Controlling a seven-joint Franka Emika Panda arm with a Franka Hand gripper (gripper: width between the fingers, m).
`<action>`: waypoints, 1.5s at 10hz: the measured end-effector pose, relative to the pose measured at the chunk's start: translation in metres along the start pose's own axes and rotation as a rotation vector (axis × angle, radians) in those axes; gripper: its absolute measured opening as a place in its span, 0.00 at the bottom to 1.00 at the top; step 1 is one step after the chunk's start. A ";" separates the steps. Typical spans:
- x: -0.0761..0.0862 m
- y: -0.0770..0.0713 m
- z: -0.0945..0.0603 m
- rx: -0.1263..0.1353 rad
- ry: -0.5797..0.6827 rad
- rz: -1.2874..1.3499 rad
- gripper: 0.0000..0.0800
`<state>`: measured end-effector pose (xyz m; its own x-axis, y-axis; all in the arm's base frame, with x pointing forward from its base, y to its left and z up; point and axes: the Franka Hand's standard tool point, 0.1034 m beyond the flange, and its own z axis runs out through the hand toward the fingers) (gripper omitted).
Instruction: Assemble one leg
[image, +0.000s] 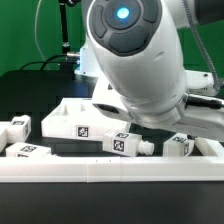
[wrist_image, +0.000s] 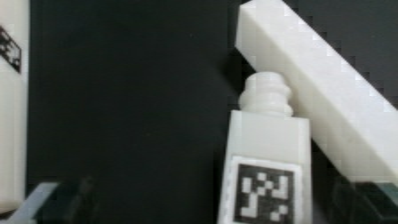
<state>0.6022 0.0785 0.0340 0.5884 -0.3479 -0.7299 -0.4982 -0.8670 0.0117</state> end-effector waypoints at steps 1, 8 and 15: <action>0.003 -0.007 0.003 0.000 0.020 -0.006 0.81; 0.017 -0.004 0.018 -0.001 0.045 -0.031 0.69; -0.008 0.026 -0.029 0.038 0.078 -0.145 0.36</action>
Offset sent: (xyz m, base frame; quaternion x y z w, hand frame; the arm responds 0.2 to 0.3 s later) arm -0.0135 -0.0008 -0.0185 -0.0217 0.0167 -0.0062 0.9996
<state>0.6033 0.0478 0.0600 0.7027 -0.2479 -0.6669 -0.4274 -0.8964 -0.1171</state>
